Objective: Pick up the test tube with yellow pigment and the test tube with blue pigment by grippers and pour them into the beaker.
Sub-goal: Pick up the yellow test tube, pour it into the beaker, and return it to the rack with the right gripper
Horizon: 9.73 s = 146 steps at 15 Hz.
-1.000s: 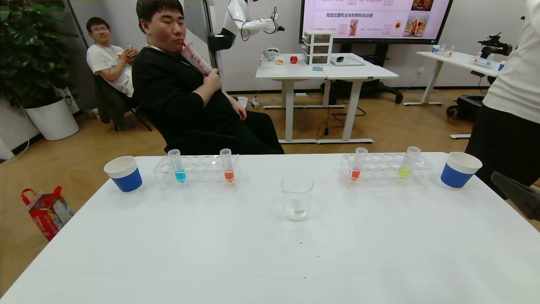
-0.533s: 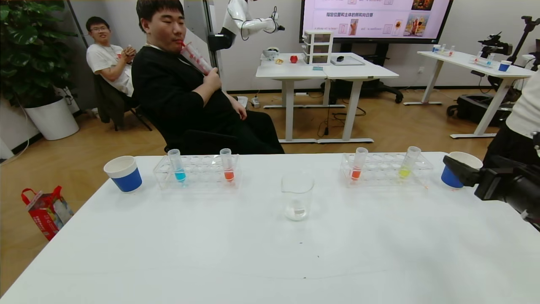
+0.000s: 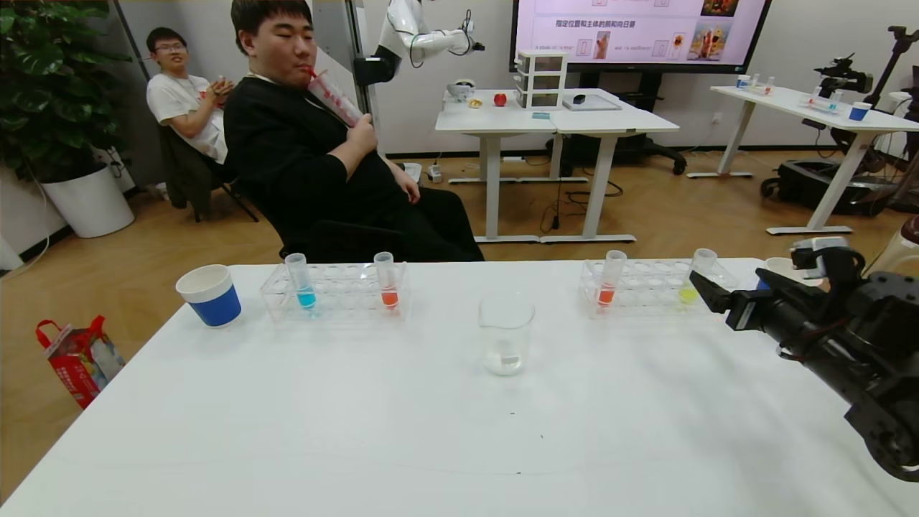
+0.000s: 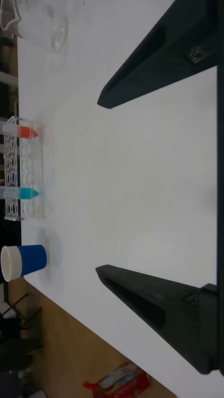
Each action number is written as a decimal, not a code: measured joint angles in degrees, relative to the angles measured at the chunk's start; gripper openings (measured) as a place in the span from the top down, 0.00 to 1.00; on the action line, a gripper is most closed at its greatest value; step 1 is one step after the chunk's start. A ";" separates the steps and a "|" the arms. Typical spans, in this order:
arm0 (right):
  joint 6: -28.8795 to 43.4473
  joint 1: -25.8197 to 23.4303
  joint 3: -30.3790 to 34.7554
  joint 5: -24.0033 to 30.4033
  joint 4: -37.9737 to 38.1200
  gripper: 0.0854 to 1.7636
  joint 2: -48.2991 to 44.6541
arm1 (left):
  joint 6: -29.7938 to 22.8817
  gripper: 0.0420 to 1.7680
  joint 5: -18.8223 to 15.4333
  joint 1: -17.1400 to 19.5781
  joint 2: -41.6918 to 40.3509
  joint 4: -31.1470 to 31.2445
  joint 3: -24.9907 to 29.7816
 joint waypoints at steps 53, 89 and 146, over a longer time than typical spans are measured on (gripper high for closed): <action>-19.09 19.22 -47.23 15.13 25.59 0.75 8.31 | -0.02 0.01 -0.05 0.00 0.00 -0.02 0.00; -80.56 24.11 -46.12 41.13 18.41 0.75 17.23 | -0.02 0.01 -0.05 0.00 0.00 0.00 0.00; -2.85 11.51 -24.78 -0.09 18.44 0.75 -3.62 | -0.02 0.01 -0.02 0.00 0.00 0.00 0.00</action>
